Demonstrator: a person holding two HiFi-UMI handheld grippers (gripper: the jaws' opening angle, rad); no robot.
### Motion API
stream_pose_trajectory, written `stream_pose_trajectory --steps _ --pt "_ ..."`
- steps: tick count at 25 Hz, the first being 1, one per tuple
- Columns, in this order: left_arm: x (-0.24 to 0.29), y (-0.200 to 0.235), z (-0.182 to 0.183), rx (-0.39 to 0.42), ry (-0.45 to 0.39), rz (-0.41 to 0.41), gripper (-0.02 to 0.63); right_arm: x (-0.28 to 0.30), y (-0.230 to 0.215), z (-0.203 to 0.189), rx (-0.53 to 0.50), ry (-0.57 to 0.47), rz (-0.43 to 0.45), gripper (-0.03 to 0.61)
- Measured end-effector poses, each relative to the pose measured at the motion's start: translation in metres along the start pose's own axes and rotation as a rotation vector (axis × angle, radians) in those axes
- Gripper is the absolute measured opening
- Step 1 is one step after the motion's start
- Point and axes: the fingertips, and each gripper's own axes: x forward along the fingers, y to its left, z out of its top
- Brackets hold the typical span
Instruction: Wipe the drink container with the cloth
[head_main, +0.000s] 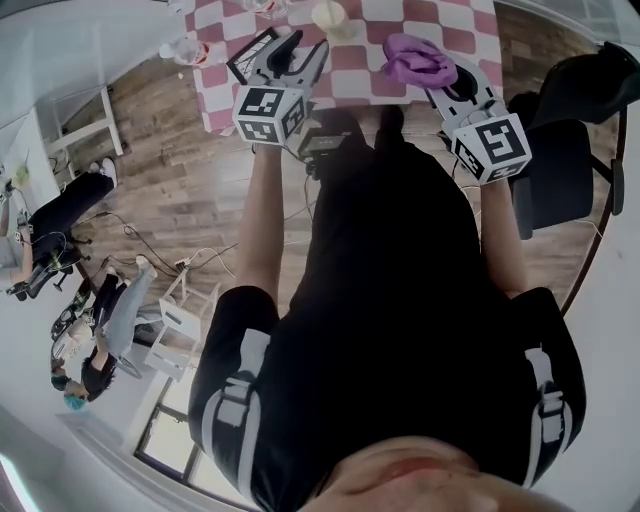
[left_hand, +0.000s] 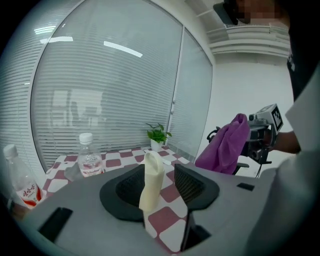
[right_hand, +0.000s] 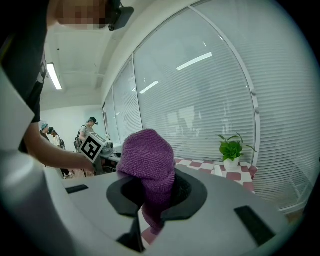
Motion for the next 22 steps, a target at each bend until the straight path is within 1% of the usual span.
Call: stream_pose_trajectory --steps 2,4,8,14,22 --pt "0.010 0.003 -0.004 0.024 0.024 0.002 0.217 0.001 0.001 0.000 -0.002 0.008 -0.003 0.071" --pt "0.019 0.005 -0.007 0.023 0.038 -0.001 0.245 0.002 0.002 0.000 -0.009 0.015 -0.004 0.071" --pt "0.033 0.009 -0.012 0.002 0.050 -0.017 0.260 0.006 0.002 0.001 -0.015 0.024 -0.006 0.071" --pt "0.051 0.014 -0.018 0.028 0.076 -0.012 0.282 0.007 0.002 -0.001 -0.026 0.036 -0.019 0.071" --pt "0.066 0.018 -0.021 0.033 0.089 -0.002 0.284 0.005 0.004 -0.004 -0.033 0.044 -0.011 0.071"
